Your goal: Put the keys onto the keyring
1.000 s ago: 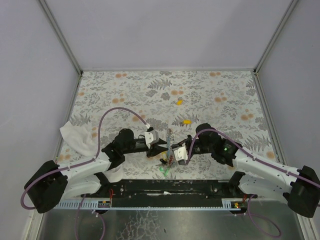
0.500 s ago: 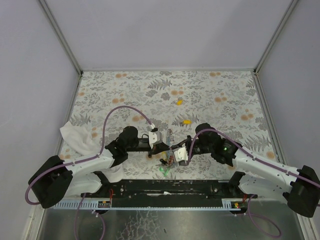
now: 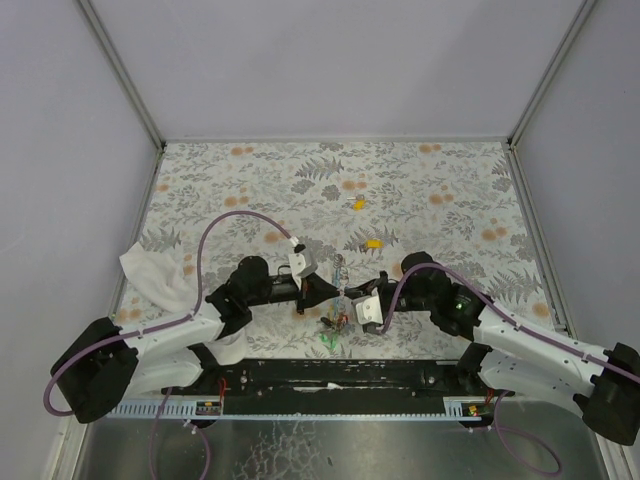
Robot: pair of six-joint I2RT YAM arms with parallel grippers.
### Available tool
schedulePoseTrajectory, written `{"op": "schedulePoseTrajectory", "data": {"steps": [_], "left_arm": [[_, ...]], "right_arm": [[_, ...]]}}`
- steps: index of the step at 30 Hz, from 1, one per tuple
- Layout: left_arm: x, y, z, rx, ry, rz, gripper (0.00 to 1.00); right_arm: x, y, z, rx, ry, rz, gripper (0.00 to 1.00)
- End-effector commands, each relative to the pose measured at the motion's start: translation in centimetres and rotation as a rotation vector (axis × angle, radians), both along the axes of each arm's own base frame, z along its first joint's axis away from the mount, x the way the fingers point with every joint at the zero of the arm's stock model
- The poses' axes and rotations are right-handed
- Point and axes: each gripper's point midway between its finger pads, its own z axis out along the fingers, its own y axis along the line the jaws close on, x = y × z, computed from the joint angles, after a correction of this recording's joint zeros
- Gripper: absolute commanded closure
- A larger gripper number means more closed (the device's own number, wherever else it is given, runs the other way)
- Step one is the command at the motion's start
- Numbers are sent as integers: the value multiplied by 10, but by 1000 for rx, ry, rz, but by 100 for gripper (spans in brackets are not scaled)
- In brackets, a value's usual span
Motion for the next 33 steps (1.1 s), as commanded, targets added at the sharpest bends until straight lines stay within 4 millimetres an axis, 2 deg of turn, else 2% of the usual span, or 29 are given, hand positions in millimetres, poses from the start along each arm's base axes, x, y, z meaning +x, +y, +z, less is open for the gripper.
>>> {"op": "schedulePoseTrajectory", "data": {"steps": [1,12,33], "left_arm": [[22,8,17,-93,46,152,100],[27,14,25,-191,123,234,100],[28,18,36,-396,222,284,100]], "right_arm": [[-4,-3,-5,4,36,-20,100],[-9,3,-17,34,64,8,100],[-14,19,-17,86,77,67,100]]}}
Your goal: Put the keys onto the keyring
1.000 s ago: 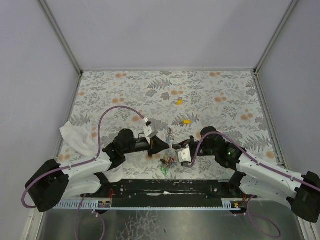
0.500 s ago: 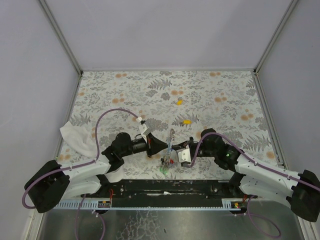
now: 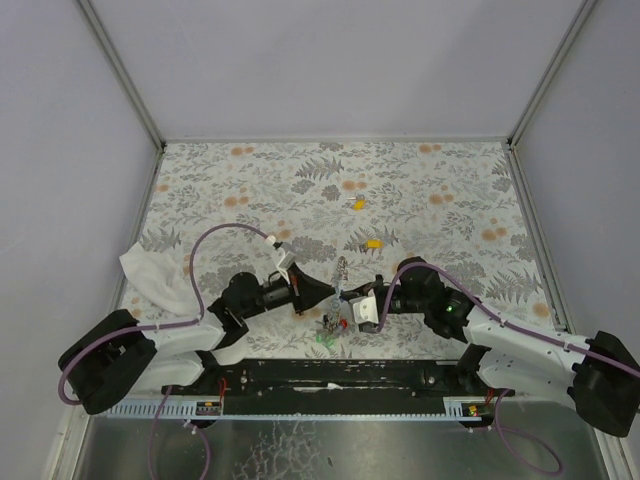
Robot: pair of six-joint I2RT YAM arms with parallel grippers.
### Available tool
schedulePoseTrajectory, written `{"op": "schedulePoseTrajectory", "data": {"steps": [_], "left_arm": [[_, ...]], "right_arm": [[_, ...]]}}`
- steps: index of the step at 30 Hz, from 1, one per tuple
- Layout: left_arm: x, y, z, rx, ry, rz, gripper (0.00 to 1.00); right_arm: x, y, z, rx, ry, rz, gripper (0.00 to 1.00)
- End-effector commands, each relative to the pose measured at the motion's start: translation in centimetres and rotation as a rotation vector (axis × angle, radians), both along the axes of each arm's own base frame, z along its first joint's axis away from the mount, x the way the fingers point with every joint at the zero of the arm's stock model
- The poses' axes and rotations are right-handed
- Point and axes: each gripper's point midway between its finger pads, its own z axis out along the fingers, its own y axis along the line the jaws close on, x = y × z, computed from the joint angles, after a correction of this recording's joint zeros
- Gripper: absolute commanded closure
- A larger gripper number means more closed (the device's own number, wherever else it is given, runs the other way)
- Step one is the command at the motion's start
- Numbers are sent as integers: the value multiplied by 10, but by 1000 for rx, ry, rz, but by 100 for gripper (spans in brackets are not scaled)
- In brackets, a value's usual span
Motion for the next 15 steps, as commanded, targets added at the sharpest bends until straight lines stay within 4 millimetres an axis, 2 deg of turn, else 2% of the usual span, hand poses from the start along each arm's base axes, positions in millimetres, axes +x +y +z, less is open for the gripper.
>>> {"op": "schedulePoseTrajectory", "data": {"steps": [1,8,15], "left_arm": [[19,9,44,-162,-103,116,100],[23,15,50,-214,-90,167,100],[25,20,44,-226,-69,204,100]], "right_arm": [[-16,11,6,44,37,80,100],[-17,16,6,53,44,97,100],[-14,13,15,60,10,68,100]]}}
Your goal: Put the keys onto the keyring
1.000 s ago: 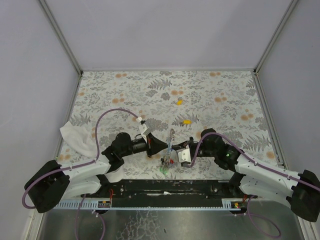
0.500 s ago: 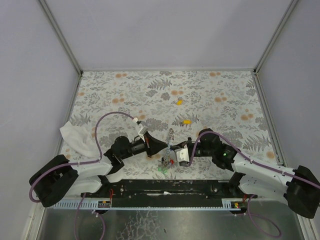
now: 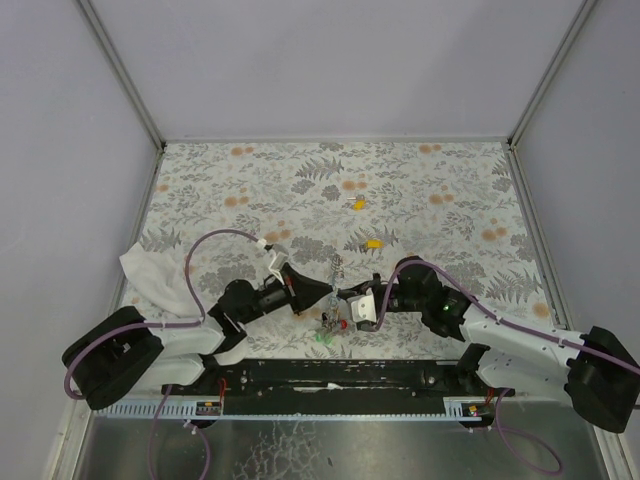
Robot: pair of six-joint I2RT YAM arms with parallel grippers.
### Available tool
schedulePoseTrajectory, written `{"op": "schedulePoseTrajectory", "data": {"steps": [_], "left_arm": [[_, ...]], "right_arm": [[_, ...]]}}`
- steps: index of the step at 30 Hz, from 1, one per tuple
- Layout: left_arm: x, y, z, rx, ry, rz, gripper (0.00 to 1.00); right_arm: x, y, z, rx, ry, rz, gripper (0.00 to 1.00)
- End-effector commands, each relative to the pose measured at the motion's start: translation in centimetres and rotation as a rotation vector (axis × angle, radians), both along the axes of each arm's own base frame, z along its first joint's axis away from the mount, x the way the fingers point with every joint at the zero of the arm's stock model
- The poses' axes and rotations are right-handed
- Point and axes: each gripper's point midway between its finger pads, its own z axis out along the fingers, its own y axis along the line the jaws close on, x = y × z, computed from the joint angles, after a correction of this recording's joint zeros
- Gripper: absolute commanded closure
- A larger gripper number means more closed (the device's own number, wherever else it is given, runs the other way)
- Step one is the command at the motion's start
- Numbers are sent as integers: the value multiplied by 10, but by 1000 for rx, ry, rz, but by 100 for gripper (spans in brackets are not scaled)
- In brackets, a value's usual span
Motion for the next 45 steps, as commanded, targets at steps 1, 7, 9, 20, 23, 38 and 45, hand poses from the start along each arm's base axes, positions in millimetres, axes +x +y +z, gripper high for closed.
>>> {"op": "schedulePoseTrajectory", "data": {"steps": [1,7,9,20,23,38,45], "left_arm": [[20,15,42,-141,-104,141,100],[18,18,42,-131,-117,140,92],[15,17,40,-110,-133,122,84],[-2,16,20,161,-322,-12,75],[-6,12,14,237,-382,-80,74],[-6,-17,5,342,-544,-391,70],[-14,-23,-8,366,-541,-526,68]], "right_arm": [[-16,4,17,45,2,53,100],[-12,1,35,65,-42,31,100],[-8,1,39,58,-61,22,100],[1,2,49,4,-120,26,100],[2,2,51,-15,-146,38,100],[-1,-1,50,-58,-161,67,100],[-3,-1,50,-61,-157,75,100]]}}
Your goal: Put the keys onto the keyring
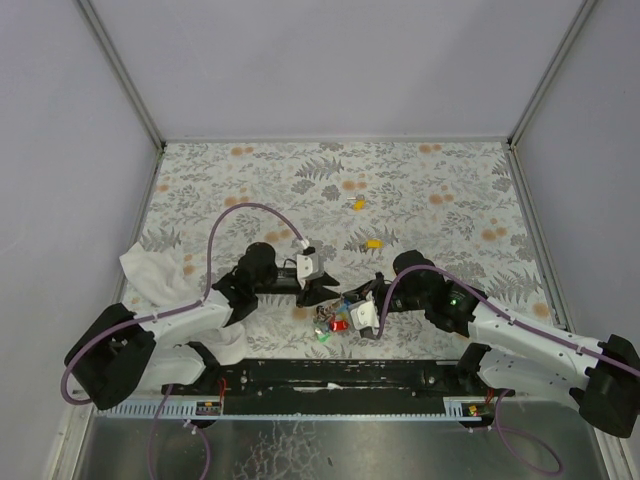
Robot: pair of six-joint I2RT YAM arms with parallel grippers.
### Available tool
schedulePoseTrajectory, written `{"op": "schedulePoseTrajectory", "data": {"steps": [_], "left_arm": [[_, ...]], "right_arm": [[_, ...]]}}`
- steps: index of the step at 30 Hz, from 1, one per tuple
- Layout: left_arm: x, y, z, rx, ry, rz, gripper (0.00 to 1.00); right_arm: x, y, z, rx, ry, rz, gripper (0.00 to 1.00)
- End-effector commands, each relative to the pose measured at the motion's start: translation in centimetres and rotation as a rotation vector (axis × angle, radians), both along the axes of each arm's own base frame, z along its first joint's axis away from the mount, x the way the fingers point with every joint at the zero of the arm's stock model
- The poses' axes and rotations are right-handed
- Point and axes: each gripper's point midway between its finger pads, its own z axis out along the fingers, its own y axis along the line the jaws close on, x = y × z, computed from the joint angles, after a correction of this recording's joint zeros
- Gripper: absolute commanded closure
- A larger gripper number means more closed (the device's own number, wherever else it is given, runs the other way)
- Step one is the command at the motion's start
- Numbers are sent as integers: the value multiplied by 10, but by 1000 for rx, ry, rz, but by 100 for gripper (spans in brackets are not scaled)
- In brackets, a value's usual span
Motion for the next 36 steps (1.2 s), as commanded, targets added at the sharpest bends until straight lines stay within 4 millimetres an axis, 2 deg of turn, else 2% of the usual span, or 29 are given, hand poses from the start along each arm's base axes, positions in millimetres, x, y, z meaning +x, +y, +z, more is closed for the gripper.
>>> {"op": "schedulePoseTrajectory", "data": {"steps": [1,11,25,27,32,36], "left_arm": [[-13,-3,-6,33,-15,-131,68],[-18,-6,-7,39,4,-187,73],[-15,-8,1,17,-20,-177,68],[-17,-8,-1,20,-15,-189,71],[-18,-7,-8,50,5,-191,90],[-16,-4,-10,63,8,-171,100]], "right_arm": [[4,12,38,79,-74,26,100],[2,13,36,77,-62,34,100],[-4,18,34,65,-20,74,100],[-4,18,33,65,-19,75,100],[-1,13,33,56,-29,42,100],[2,4,32,55,-35,-4,100]]}}
